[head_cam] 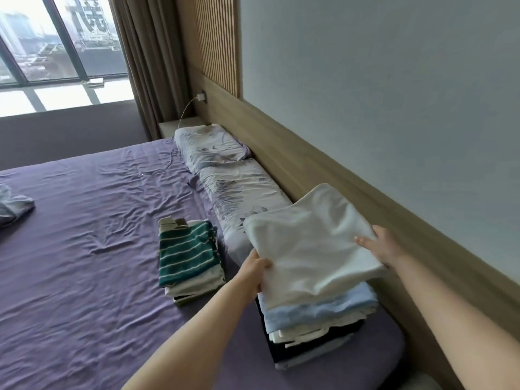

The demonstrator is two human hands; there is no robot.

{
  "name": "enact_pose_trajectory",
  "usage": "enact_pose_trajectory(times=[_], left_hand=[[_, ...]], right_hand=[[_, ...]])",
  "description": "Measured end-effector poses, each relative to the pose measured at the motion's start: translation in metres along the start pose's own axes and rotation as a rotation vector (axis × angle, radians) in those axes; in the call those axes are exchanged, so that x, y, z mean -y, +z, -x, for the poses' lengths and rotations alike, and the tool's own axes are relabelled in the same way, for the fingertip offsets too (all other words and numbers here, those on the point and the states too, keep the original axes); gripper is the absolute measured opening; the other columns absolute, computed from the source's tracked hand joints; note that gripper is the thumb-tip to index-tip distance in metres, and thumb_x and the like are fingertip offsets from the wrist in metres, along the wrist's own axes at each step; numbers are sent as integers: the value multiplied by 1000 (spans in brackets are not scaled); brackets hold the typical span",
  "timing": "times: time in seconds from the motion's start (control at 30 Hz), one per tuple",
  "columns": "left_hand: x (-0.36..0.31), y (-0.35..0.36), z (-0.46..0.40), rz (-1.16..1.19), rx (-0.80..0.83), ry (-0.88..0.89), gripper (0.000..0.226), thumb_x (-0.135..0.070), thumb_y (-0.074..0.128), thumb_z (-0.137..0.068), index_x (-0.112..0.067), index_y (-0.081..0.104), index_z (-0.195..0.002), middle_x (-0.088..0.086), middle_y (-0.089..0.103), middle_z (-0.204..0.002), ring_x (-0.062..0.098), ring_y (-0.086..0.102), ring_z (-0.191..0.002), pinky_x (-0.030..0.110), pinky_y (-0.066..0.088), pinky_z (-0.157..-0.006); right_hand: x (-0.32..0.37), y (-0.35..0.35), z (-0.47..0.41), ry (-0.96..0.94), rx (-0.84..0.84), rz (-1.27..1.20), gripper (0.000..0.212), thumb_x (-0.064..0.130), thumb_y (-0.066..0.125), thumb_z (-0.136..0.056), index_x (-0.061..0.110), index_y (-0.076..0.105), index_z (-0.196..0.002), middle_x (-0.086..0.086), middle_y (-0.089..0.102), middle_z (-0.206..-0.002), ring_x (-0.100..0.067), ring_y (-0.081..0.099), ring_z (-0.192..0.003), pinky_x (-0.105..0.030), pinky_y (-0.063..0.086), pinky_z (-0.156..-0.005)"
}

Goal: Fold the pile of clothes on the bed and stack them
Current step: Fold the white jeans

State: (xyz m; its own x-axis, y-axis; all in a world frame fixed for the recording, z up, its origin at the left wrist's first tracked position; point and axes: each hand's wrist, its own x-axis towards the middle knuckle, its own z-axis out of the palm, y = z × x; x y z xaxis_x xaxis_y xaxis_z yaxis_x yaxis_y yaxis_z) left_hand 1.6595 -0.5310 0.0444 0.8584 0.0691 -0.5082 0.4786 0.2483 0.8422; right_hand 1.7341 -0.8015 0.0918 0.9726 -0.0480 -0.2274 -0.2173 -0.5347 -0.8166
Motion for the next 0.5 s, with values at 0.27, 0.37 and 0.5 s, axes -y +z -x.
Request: enact_pose_trajectory(times=[0.27, 0.37, 0.5], left_hand=[[73, 15, -65, -1161, -28, -35, 73, -19, 43, -95, -36, 0, -151, 11, 22, -155, 30, 36, -131, 36, 40, -97], [103, 17, -74, -1472, 120, 12, 56, -32, 35, -99, -45, 10, -148, -4, -7, -160, 29, 7, -145, 51, 24, -112], [123, 14, -79, -1473, 147, -26, 53, -34, 42, -96, -46, 22, -143, -8, 7, -155, 26, 22, -137, 50, 31, -107]], right_hand=[[-88, 39, -46, 163, 317, 409, 65, 23, 55, -94, 17, 23, -151, -7, 35, -152, -27, 38, -135, -36, 34, -107], [-103, 83, -45, 18, 480, 774, 67, 48, 47, -94, 36, 14, -151, 0, 13, -160, -24, 13, -146, -43, 21, -115], [-110, 125, -36, 19, 669, 945, 64, 53, 41, -93, 49, 8, -148, 0, -13, -160, -29, -4, -147, -56, 13, -113]])
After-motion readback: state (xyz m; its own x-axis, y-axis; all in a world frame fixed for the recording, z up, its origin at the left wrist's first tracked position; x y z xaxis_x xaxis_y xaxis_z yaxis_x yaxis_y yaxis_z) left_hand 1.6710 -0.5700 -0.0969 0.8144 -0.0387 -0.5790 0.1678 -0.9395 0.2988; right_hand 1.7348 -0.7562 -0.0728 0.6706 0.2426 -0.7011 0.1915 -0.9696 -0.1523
